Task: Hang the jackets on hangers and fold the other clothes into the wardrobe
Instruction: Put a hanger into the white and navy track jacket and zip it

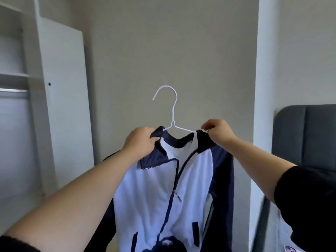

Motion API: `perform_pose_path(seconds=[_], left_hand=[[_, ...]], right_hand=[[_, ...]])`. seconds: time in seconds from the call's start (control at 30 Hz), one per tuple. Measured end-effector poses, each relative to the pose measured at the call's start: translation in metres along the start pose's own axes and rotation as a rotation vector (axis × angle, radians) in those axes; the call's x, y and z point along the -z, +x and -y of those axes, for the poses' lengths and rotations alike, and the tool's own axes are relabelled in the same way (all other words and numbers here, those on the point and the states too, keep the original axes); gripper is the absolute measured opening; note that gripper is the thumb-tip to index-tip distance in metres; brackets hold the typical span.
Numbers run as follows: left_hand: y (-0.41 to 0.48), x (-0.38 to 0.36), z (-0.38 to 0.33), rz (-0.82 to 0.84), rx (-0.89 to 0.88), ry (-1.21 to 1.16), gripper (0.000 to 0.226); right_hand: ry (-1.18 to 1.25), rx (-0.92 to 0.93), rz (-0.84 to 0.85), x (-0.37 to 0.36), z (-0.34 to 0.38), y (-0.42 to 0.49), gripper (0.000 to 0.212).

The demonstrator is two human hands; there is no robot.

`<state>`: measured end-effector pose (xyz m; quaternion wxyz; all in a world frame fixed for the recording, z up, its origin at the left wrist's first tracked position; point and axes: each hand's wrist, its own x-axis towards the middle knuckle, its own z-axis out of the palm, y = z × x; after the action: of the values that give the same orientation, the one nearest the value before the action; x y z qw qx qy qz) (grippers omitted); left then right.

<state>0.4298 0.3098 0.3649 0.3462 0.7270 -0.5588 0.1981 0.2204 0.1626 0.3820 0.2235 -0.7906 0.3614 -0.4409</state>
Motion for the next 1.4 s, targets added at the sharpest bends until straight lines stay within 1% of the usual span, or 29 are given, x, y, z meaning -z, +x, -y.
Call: perform_pose_path(seconds=[0.03,0.07,0.13,0.2,0.27,0.33,0.37,0.43,0.47,0.53,0.57,0.6,0.67,0.7,0.8,0.87,0.9,0.93,0.97,1.0,1.03,1.1,1.13,1.17,1.23,1.3,1.33,1.37,1.4], left_hand=[[-0.01,-0.005,0.007,-0.025,0.011,0.006,0.018],[-0.017,-0.01,0.014,-0.043,0.025,0.018,0.019],[-0.027,-0.016,0.027,-0.072,0.061,0.043,0.019],[-0.033,-0.021,0.039,-0.095,0.098,0.036,0.015],[-0.038,-0.026,0.047,-0.126,0.136,0.008,0.014],[-0.039,-0.031,0.051,-0.15,0.194,-0.067,0.012],[-0.039,-0.033,0.052,-0.133,0.225,-0.117,0.011],[-0.037,-0.033,0.053,-0.016,0.278,-0.296,0.006],[-0.037,-0.03,0.052,0.076,0.294,-0.419,0.021],[-0.037,-0.021,0.053,0.265,0.3,-0.658,0.063],[-0.036,-0.017,0.053,0.336,0.302,-0.737,0.072],[-0.036,-0.013,0.053,0.382,0.3,-0.798,0.068],[-0.033,-0.01,0.051,0.423,0.332,-0.837,0.037],[-0.032,-0.01,0.049,0.433,0.361,-0.802,0.03],[-0.032,-0.015,0.041,0.461,0.485,-0.626,0.022],[-0.033,-0.019,0.043,0.455,0.492,-0.499,0.018],[-0.034,-0.019,0.046,0.43,0.474,-0.445,0.019],[-0.036,-0.018,0.049,0.396,0.445,-0.439,0.019],[-0.038,-0.017,0.052,0.39,0.422,-0.482,0.019],[-0.041,-0.016,0.053,0.416,0.399,-0.541,0.021],[-0.043,-0.016,0.053,0.445,0.357,-0.541,0.02],[-0.043,-0.02,0.053,0.446,0.242,-0.29,0.021],[-0.042,-0.026,0.054,0.39,0.206,-0.167,0.03],[-0.041,-0.032,0.054,0.319,0.193,-0.113,0.037],[-0.04,-0.041,0.053,0.181,0.203,-0.132,0.04],[-0.04,-0.047,0.049,0.073,0.212,-0.143,0.032],[-0.041,-0.05,0.047,0.037,0.205,-0.135,0.028],[-0.042,-0.053,0.045,0.006,0.196,-0.118,0.026],[-0.044,-0.055,0.043,-0.023,0.187,-0.099,0.025]], right_hand=[[0.072,-0.066,0.031,-0.004,-0.001,0.0,0.03],[0.083,-0.117,0.098,-0.008,-0.002,-0.001,0.026],[-0.01,-0.152,0.261,-0.016,-0.002,-0.007,0.027],[-0.088,-0.093,0.364,-0.027,-0.002,-0.018,0.026],[-0.182,0.015,0.396,-0.041,-0.001,-0.023,0.025],[-0.264,0.094,0.306,-0.055,-0.002,-0.025,0.027],[-0.246,0.104,0.233,-0.061,-0.002,-0.025,0.026],[-0.166,0.097,0.091,-0.068,-0.006,-0.024,0.024],[-0.136,0.099,0.033,-0.069,-0.009,-0.026,0.024],[-0.098,0.122,-0.033,-0.069,-0.015,-0.03,0.021],[-0.078,0.134,-0.053,-0.068,-0.017,-0.033,0.018],[-0.059,0.148,-0.069,-0.066,-0.018,-0.035,0.016],[-0.037,0.173,-0.099,-0.063,-0.02,-0.04,0.015],[-0.038,0.185,-0.116,-0.063,-0.019,-0.041,0.016],[-0.091,0.233,-0.171,-0.062,-0.019,-0.045,0.014],[-0.153,0.249,-0.217,-0.061,-0.02,-0.046,0.009],[-0.17,0.24,-0.242,-0.059,-0.022,-0.046,0.009],[-0.175,0.224,-0.265,-0.057,-0.024,-0.045,0.01],[-0.169,0.202,-0.285,-0.055,-0.027,-0.044,0.011],[-0.152,0.18,-0.298,-0.052,-0.03,-0.044,0.011],[-0.128,0.161,-0.304,-0.051,-0.033,-0.043,0.012],[-0.09,0.134,-0.284,-0.05,-0.038,-0.042,0.012],[-0.079,0.124,-0.256,-0.05,-0.04,-0.041,0.012],[-0.068,0.108,-0.223,-0.051,-0.042,-0.04,0.011],[-0.055,0.076,-0.217,-0.051,-0.048,-0.036,0.009],[-0.075,0.01,-0.334,-0.048,-0.056,-0.031,0.008],[-0.092,-0.06,-0.376,-0.045,-0.059,-0.03,0.006],[-0.112,-0.153,-0.372,-0.042,-0.062,-0.028,0.016],[-0.11,-0.274,-0.312,-0.04,-0.064,-0.027,0.028]])
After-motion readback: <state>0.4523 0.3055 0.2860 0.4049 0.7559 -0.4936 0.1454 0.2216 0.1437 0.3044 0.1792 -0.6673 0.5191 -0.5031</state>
